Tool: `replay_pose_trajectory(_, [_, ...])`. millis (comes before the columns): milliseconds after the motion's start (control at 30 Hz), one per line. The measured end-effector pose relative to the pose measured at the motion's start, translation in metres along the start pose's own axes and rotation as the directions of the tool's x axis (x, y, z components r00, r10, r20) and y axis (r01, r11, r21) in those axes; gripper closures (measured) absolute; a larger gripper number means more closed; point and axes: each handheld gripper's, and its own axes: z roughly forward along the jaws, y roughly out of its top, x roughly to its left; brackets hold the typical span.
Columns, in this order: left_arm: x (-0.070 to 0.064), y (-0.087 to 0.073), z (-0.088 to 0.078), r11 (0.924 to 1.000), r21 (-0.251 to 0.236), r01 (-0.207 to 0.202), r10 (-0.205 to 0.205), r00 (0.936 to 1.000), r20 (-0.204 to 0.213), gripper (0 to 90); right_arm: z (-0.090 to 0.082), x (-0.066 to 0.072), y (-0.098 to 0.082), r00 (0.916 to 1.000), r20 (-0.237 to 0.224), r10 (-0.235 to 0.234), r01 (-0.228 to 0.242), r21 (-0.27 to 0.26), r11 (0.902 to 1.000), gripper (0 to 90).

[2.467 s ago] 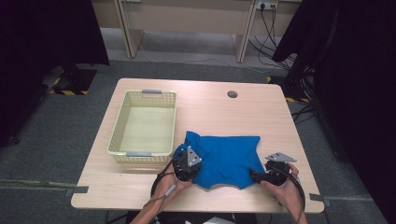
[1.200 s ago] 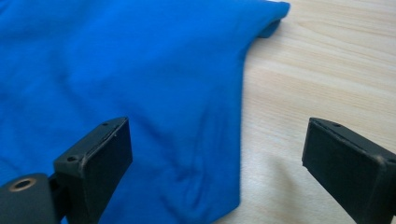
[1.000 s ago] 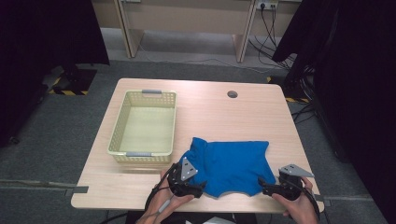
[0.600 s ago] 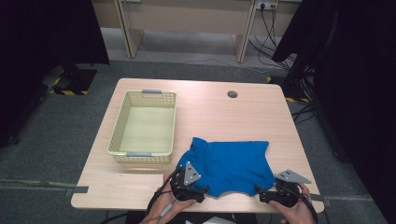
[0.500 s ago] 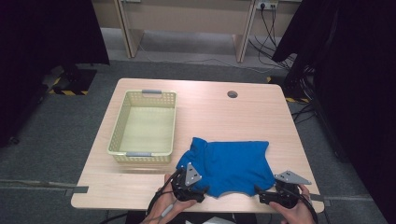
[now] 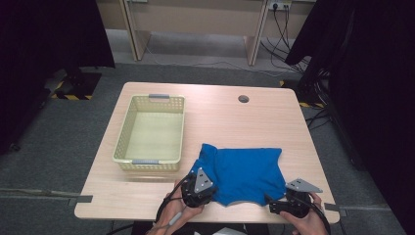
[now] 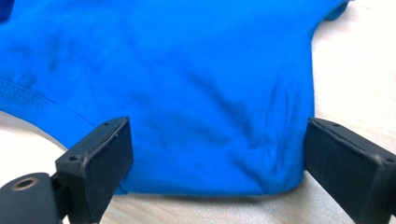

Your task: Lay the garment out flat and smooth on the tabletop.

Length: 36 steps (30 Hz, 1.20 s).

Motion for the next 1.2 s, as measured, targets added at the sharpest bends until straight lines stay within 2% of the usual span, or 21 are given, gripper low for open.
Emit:
replay_pose_trajectory(167, [0.01,0.01,0.003,0.9998,-0.02,0.009,-0.01,0.9997,-0.023,72.4,-0.002,0.003,0.004,1.0,-0.005,-0.008,0.008,-0.01,0.9999,9.5])
replay_pose_trajectory(333, [0.021,0.007,0.016,0.999,0.0,0.044,-0.044,0.9985,-0.032,71.8,-0.002,0.009,0.006,0.9995,-0.024,-0.023,0.022,-0.012,0.9997,9.4])
replay_pose_trajectory(567, [0.023,-0.001,0.021,0.9982,0.024,0.054,-0.053,0.9981,-0.032,70.9,0.001,0.019,0.007,0.9974,-0.05,-0.052,0.052,-0.006,0.9986,9.4])
replay_pose_trajectory(700, [0.022,-0.002,0.021,0.9984,0.025,0.05,-0.049,0.9982,-0.034,71.7,0.009,0.019,0.005,0.9973,-0.047,-0.056,0.057,0.022,0.9981,10.2])
replay_pose_trajectory(733, [0.022,-0.002,0.021,0.9984,0.025,0.05,-0.049,0.9982,-0.034,71.9,0.011,0.019,0.004,0.997,-0.036,-0.069,0.07,0.022,0.9973,10.6])
replay_pose_trajectory(800, [0.022,-0.003,0.021,0.9984,0.024,0.05,-0.05,0.9982,-0.034,72.5,0.01,0.02,0.004,0.9958,-0.041,-0.082,0.083,0.025,0.9963,18.0])
replay_pose_trajectory(933, [0.022,-0.003,0.019,0.9986,0.025,0.046,-0.045,0.9984,-0.033,73.1,0.008,0.018,0.007,0.9922,-0.063,-0.108,0.108,-0.003,0.9942,48.5])
replay_pose_trajectory(1033, [0.02,-0.003,0.018,0.9989,0.022,0.042,-0.041,0.9987,-0.032,73.8,0.007,0.013,0.007,0.9917,-0.07,-0.108,0.108,-0.007,0.9941,60.7])
replay_pose_trajectory(1200, [0.016,-0.001,0.013,0.9996,0.006,0.029,-0.029,0.999,-0.035,76.1,0.006,0.011,0.008,0.9874,-0.091,-0.13,0.129,-0.016,0.9915,73.7])
